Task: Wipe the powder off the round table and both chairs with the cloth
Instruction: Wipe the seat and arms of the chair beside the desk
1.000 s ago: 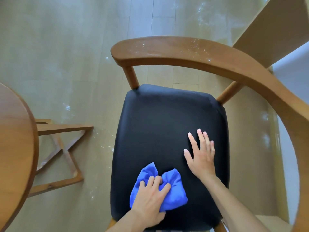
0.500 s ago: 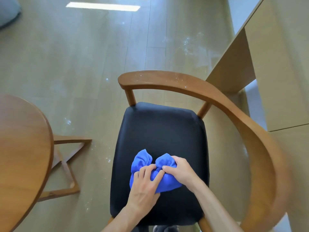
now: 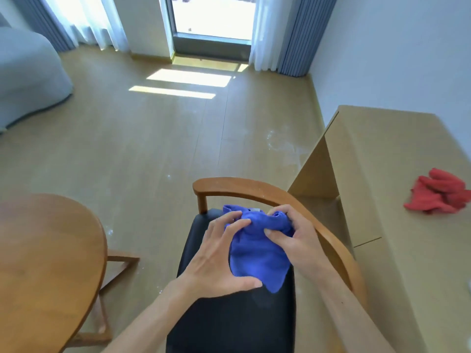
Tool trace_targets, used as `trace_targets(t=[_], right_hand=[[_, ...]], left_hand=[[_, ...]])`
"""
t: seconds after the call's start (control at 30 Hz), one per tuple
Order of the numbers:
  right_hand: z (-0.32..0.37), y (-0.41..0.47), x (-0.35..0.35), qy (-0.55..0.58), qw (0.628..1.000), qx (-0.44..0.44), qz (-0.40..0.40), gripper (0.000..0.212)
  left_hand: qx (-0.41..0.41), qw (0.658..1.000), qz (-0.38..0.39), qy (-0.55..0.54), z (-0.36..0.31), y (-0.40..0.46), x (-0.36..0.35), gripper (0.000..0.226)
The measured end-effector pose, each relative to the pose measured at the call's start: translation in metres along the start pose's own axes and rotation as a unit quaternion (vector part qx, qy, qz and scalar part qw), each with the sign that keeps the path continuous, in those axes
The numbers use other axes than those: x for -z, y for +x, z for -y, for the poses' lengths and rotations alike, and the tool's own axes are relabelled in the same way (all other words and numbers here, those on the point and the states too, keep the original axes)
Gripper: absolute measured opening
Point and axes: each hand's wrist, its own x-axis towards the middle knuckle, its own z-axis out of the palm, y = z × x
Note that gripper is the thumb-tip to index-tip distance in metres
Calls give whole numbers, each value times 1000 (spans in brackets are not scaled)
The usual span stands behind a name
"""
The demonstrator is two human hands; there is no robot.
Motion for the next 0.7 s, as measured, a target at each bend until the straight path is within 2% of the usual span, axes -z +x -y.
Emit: trace_targets(t=[0.07, 0.13, 0.27, 0.3, 0.37, 0.4, 0.5, 0.57, 0.7], right_hand=[[29, 1, 13, 11, 999, 30, 4, 21], [54, 3, 23, 20, 998, 51, 26, 23], [94, 6, 35, 13, 995, 78, 54, 23], [102, 6, 39, 7, 995, 83, 55, 24], [115, 5, 46, -5, 995, 89, 53, 29], [120, 4, 50, -11, 995, 88, 52, 32], [129, 1, 59, -38, 995, 71, 50, 36], [132, 1, 64, -83, 993, 76, 47, 30], [140, 7, 72, -156, 983, 84, 36, 20]], left_hand=[[6, 1000, -11, -13, -23, 19, 21, 102], [1, 999, -29, -13, -42, 38, 40, 97], [32, 998, 44, 43, -70, 75, 77, 83], [39, 995, 60, 69, -76, 82, 85, 69], [29, 991, 80, 102, -88, 91, 96, 23], [20, 990, 91, 107, -93, 93, 101, 11], [12, 984, 130, 124, -103, 97, 112, 16], [0, 976, 153, 153, -109, 102, 118, 15], [-6, 964, 154, 215, -120, 112, 126, 27]])
